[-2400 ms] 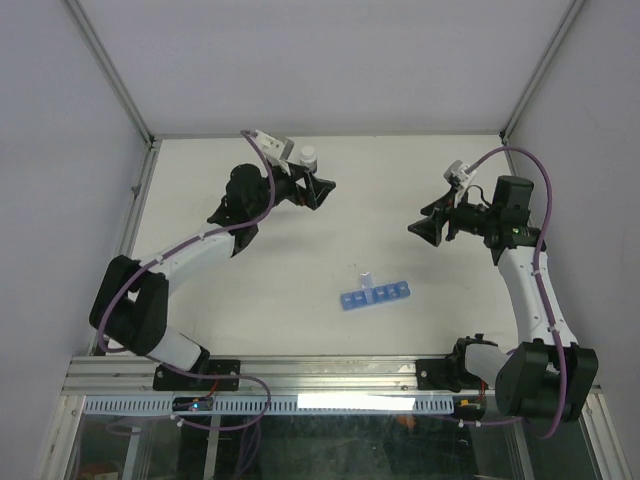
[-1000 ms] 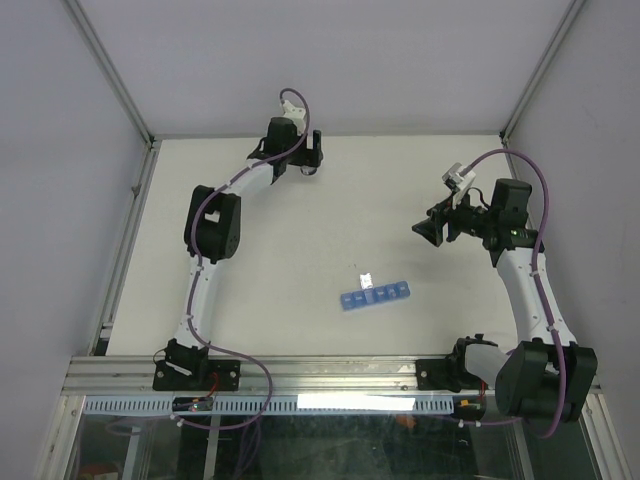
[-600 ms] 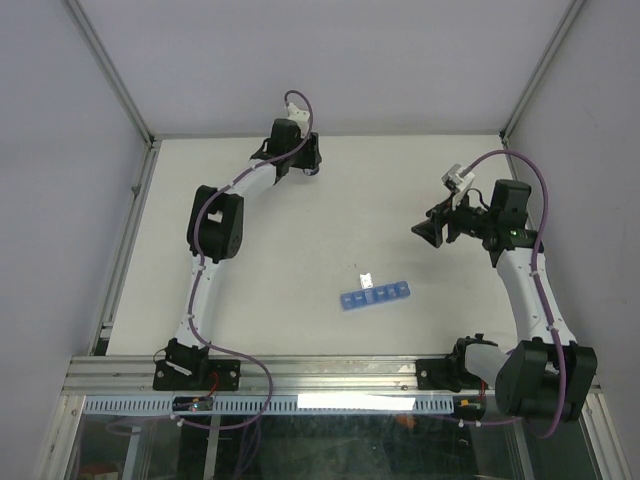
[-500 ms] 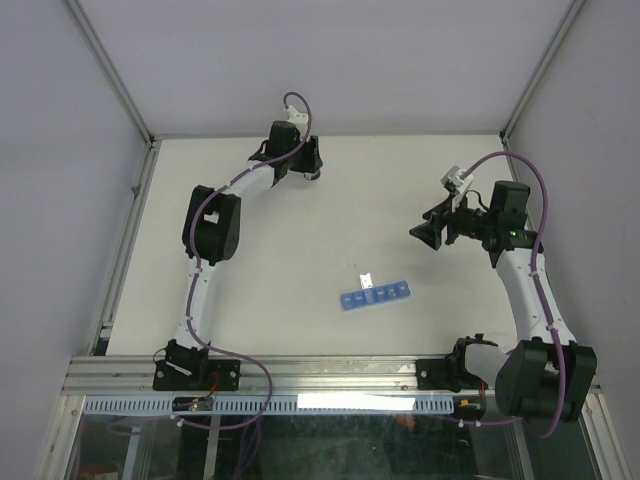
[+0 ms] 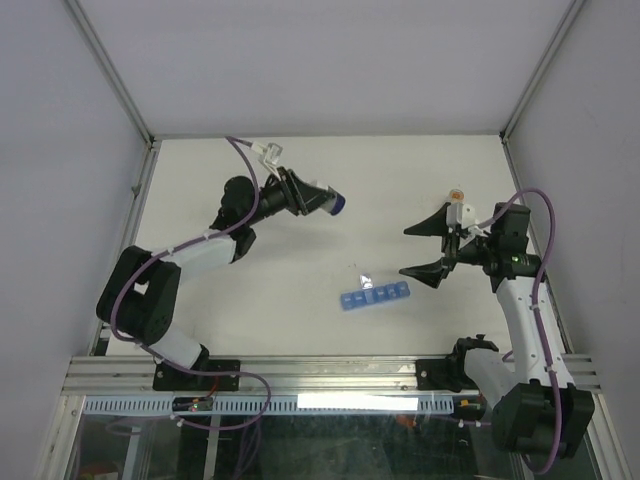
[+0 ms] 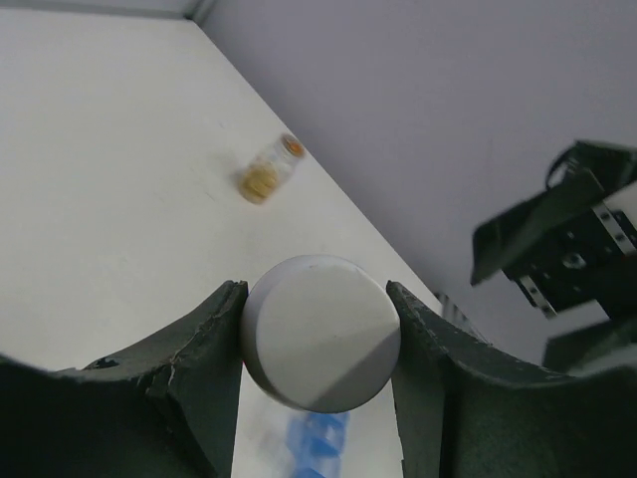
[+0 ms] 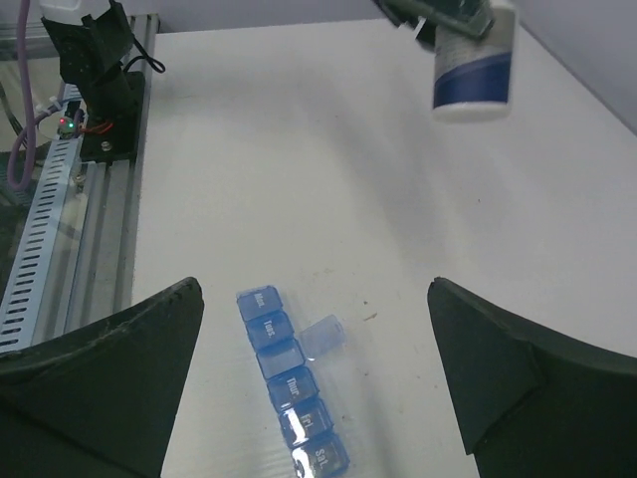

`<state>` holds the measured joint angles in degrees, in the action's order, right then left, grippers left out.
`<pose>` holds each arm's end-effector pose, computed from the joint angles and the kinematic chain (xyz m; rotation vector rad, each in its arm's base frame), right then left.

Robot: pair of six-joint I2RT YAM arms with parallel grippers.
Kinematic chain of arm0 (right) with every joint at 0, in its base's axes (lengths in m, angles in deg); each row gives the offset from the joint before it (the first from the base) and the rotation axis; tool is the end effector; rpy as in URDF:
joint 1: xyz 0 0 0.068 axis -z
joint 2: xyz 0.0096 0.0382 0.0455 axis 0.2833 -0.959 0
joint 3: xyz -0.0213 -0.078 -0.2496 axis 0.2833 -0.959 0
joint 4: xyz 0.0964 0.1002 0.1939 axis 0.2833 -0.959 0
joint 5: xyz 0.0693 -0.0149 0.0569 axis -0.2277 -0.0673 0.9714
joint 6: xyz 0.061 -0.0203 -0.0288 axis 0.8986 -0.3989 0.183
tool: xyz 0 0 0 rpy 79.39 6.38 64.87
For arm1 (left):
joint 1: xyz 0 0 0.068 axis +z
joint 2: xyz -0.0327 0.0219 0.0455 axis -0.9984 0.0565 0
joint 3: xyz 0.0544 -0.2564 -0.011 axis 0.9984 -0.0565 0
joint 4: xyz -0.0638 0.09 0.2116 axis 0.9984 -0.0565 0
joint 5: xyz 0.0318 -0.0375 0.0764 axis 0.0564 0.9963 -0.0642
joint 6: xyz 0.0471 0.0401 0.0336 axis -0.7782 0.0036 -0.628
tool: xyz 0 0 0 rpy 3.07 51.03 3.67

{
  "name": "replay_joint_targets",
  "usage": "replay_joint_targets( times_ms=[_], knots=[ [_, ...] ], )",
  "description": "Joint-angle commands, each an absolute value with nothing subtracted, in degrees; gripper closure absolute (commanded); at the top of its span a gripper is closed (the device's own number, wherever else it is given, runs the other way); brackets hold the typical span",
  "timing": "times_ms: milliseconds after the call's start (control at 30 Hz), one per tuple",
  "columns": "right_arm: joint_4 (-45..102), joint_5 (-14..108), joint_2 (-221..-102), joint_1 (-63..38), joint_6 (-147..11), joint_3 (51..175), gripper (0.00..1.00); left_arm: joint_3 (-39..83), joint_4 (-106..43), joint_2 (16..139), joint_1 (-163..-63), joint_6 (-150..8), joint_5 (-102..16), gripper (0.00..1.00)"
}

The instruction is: Sort the pills into containers

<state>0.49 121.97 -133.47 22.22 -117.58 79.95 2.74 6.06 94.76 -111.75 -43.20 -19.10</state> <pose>0.1640 0.0409 0.2825 -1.1510 1.3191 0.9739 0.3147 -0.1802 0.2736 0.2624 1.7057 -1.2925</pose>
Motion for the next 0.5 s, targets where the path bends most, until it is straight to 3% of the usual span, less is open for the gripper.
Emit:
replay_joint_targets(
  times_ms=[0, 167, 300, 467],
  knots=[
    [-6.4, 131.5, -130.8, 22.3, -131.5, 81.2, 0.01, -8.8, 24.1, 87.3, -117.6, -33.6, -20.9, 1.0],
    [-1.7, 125.2, -128.0, 20.2, -128.5, 79.6, 0.03, -17.4, 24.2, 80.0, -128.8, -38.2, -37.1, 1.0],
    [14.7, 116.3, -124.3, 14.6, -114.1, 74.5, 0.04, -20.0, 27.7, 79.7, -135.4, -38.2, -47.2, 1.0],
    [17.0, 115.3, -124.6, 11.3, -112.8, 73.6, 0.04, -18.7, 29.0, 82.0, -141.9, -38.1, -58.3, 1.0]
  ],
)
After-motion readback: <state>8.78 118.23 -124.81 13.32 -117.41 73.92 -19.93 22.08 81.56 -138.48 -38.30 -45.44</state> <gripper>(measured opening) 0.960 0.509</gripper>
